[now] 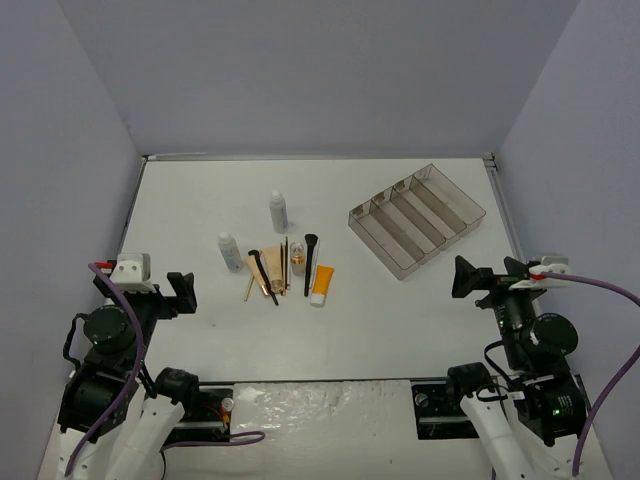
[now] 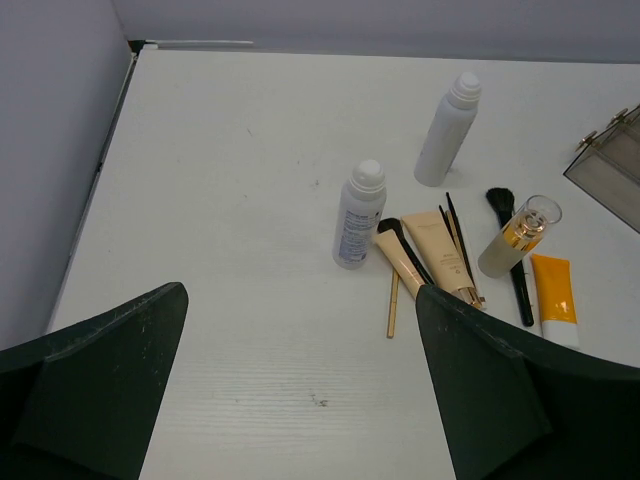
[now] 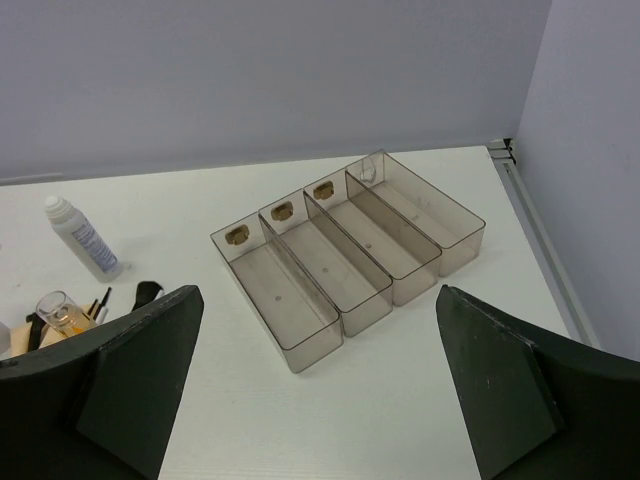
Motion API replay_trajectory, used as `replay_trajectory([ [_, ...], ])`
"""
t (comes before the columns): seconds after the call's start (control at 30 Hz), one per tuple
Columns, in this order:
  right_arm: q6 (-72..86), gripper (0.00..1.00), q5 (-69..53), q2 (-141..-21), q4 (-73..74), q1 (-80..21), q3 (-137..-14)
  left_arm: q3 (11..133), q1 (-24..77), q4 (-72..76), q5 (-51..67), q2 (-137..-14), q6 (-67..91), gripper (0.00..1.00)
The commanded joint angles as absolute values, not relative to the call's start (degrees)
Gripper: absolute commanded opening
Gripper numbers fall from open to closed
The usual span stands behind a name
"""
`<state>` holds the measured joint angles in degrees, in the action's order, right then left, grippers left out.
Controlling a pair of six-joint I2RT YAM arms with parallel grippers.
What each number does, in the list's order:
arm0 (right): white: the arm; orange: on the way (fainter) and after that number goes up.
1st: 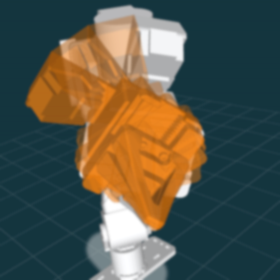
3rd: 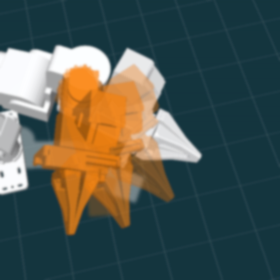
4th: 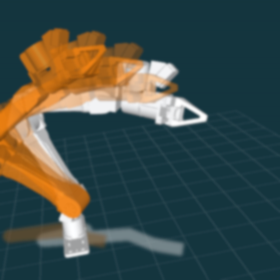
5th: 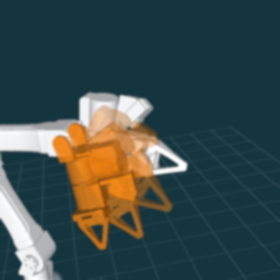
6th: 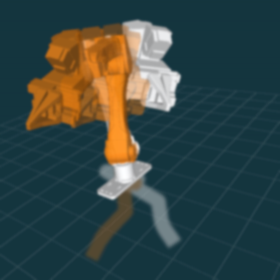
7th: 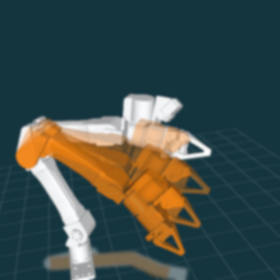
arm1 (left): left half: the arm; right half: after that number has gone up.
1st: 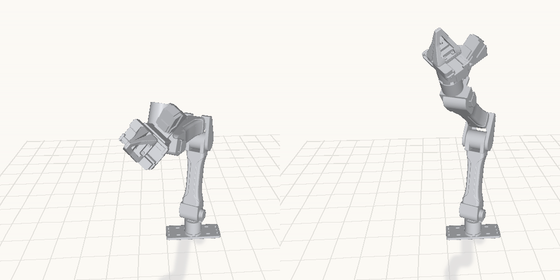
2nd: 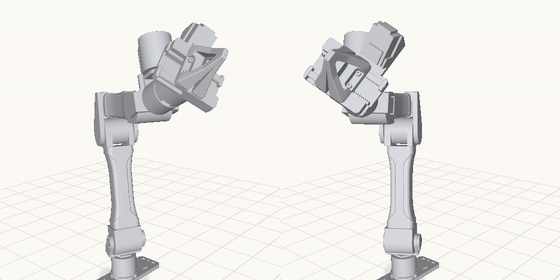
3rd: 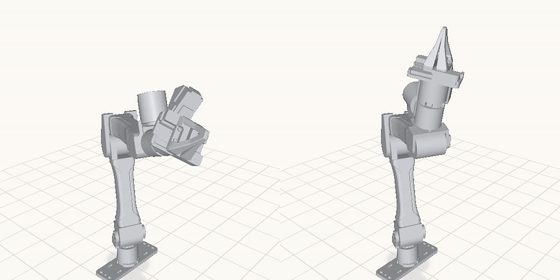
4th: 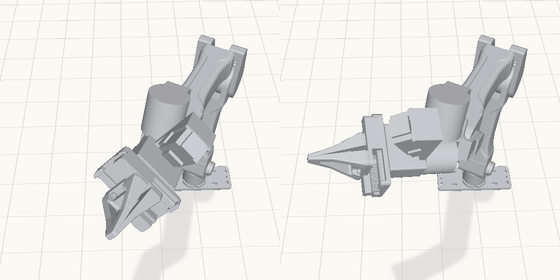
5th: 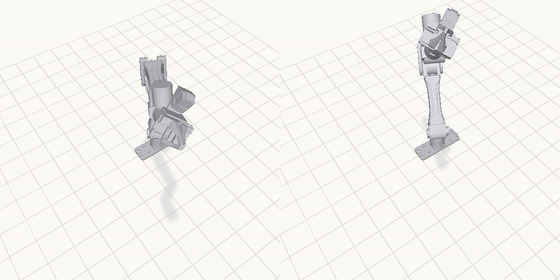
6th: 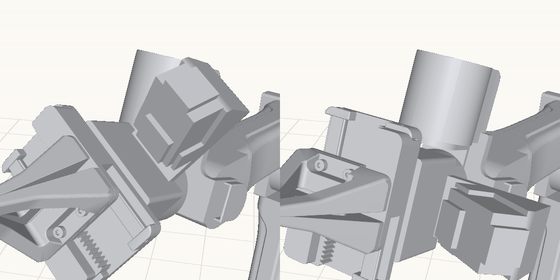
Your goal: Organize the makeup
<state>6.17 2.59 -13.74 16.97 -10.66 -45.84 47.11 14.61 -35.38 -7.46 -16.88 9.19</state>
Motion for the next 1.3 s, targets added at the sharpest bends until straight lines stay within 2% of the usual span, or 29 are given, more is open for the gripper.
replay_trajectory([
  [0.0, 6.8, 1.0, 5.0, -15.9, 12.7, -11.2, -46.5, 47.9, 14.6, -31.6, -6.7, -18.6, 9.6, 0.97],
  [0.37, 6.8, 1.0, 5.5, -20.4, 12.4, -11.2, -49.8, 47.7, 14.6, -31.1, -5.9, -19.3, 9.6, 0.97],
  [0.57, 7.7, 1.0, 4.7, -30.2, 10.1, -11.2, -54.1, 47.8, 14.5, -31.2, -5.8, -19.9, 9.6, 0.97],
  [0.8, 10.5, 1.0, -6.0, -45.5, 6.1, -11.8, -57.8, 47.7, 14.4, -31.2, -6.2, -20.0, 9.7, 0.97],
  [1.1, 8.1, 1.0, -7.4, -62.5, -16.0, -24.9, -54.2, 47.7, 14.1, -31.2, -6.3, -20.4, 9.9, 0.97],
  [1.27, 3.4, 1.0, -6.3, -75.7, -24.6, -32.1, -58.4, 47.7, 14.0, -31.1, -6.1, -20.7, 9.9, 0.97],
])
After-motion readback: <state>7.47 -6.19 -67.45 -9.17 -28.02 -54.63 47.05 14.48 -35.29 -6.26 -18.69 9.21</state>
